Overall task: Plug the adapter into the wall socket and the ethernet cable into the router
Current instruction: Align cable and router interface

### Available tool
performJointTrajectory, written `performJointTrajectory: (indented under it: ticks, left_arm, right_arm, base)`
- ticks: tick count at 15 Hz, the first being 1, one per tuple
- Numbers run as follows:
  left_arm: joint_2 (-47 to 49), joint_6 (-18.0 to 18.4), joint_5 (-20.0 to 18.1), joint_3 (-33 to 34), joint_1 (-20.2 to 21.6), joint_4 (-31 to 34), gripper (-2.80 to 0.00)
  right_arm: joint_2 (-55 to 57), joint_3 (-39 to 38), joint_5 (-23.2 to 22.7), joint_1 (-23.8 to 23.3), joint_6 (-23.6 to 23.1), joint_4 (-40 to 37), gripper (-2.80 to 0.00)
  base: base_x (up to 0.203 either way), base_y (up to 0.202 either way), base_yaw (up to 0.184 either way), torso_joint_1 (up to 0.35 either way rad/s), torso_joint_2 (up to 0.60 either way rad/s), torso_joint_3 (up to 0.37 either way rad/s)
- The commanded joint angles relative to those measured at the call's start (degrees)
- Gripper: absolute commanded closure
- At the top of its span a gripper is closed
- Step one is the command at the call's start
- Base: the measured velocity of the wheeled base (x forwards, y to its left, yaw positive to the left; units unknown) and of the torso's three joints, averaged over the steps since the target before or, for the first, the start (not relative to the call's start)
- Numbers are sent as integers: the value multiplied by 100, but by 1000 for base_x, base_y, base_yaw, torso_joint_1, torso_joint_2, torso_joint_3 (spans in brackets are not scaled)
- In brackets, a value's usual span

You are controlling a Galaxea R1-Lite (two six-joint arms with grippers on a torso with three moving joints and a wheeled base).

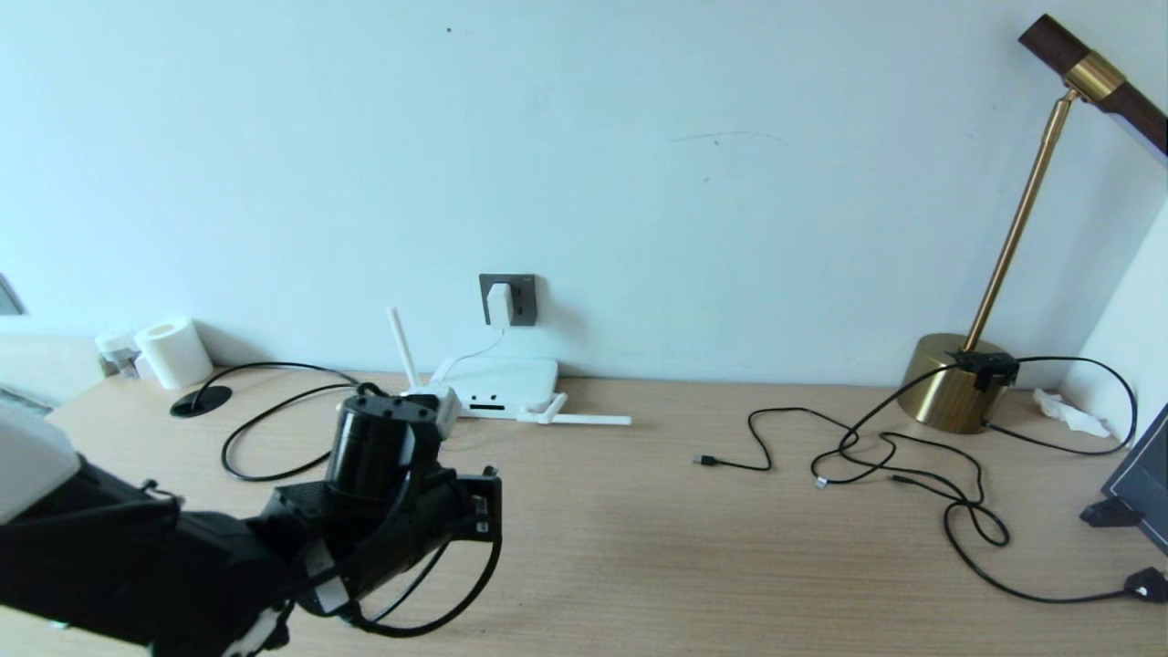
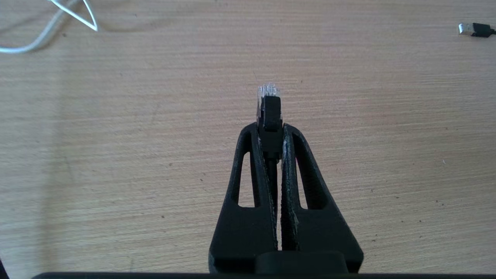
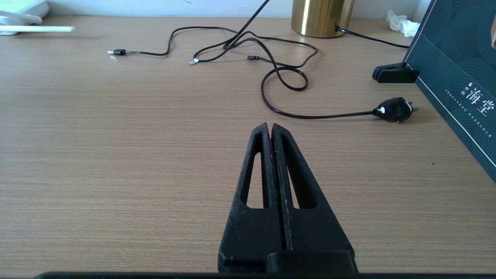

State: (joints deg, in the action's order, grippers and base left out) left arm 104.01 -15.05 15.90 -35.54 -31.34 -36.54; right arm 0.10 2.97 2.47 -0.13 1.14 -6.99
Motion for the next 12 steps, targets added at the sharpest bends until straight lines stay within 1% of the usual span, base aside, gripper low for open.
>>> performJointTrajectory:
  ticks: [1,2,3,5,8,12]
  left_arm:
    - [203,-139,56,-117,4,203,0]
    - [260,-305,156,-285,-2,408,0]
    - [283,-591,279,-436,-9,588,0]
    - [289,-987,498,-711,-12,1031,0]
    - [375,-1014,535,-855,42,1089,0]
    - [911,-985,562,-1379,95,1110,0]
  right_arm:
    - [-9,1,-1,5,1,-4,0]
    - [-1,1,-1,-2,1,-4,0]
    - [-1,1,-1,-3,1,-4,0]
    - [-1,1,-1,5,1,-4,0]
    - [-6,1,-1,5,1,-4,0]
    - [-1,1,-1,5,1,-4,0]
  base:
    - [0,0,0,0,0,0]
    - [0,0,0,0,0,0]
    - [0,0,0,0,0,0]
    - [0,0,0,0,0,0]
    - [0,0,0,0,0,0]
    - [0,0,0,0,0,0]
